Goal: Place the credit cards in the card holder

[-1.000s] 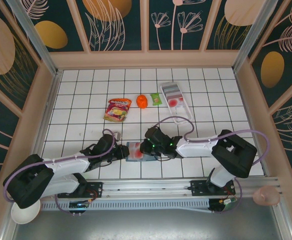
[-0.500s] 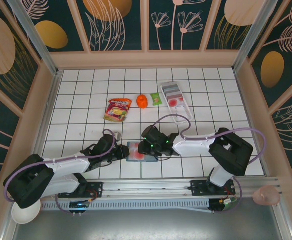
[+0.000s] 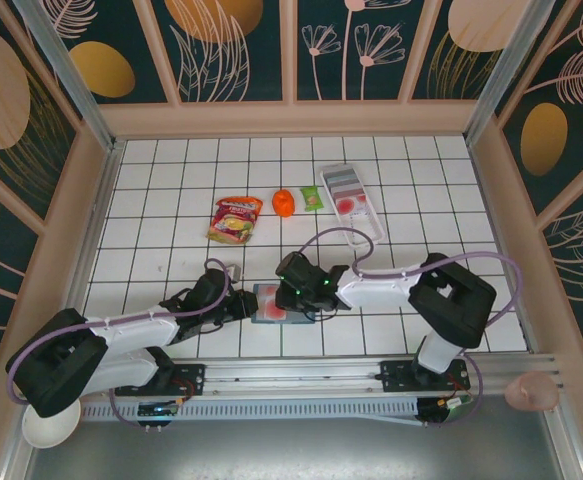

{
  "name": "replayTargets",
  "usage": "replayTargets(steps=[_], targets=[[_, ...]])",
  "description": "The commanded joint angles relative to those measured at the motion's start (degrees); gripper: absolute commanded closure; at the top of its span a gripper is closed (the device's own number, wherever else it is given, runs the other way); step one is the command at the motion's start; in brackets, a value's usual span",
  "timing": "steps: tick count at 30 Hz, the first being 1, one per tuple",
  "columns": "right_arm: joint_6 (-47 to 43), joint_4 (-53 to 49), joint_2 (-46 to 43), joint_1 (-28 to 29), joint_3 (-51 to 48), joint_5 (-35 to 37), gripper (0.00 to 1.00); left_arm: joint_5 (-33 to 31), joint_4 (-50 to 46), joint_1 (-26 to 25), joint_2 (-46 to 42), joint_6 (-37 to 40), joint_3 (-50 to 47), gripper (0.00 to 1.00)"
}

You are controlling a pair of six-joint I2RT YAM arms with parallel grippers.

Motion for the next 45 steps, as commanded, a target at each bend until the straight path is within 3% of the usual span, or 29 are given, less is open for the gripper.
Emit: replayTargets(steps=[1,15,26,35,45], targets=[[-0.89,-1.87,2.44,1.19,2.45,0.50,0.76,0.90,-0.98,-0.37,0.22,0.59,-1.35,0.79],[-3.39,-6.94,3.08,2.13,7.52,3.47,0.70,0.67,-1.12,-0.37,-0.57,0.50,-1.79,0.79],[-3.63,-8.59,2.07,2.27,7.06,4.27,0.72,0.95,-0.73,-0.37,0.08,0.50,-1.44,0.79],[-4.19,-6.82,4.25,3.15,9.07,2.94,0.81,0.86,-0.57,-0.37,0.22,0.41,-1.40,0.81],[-4.85,-6.46,4.72,4.03,10.41,2.30,0.79,1.12,0.04,-0.37,0.92,0.24,-1.70,0.81]])
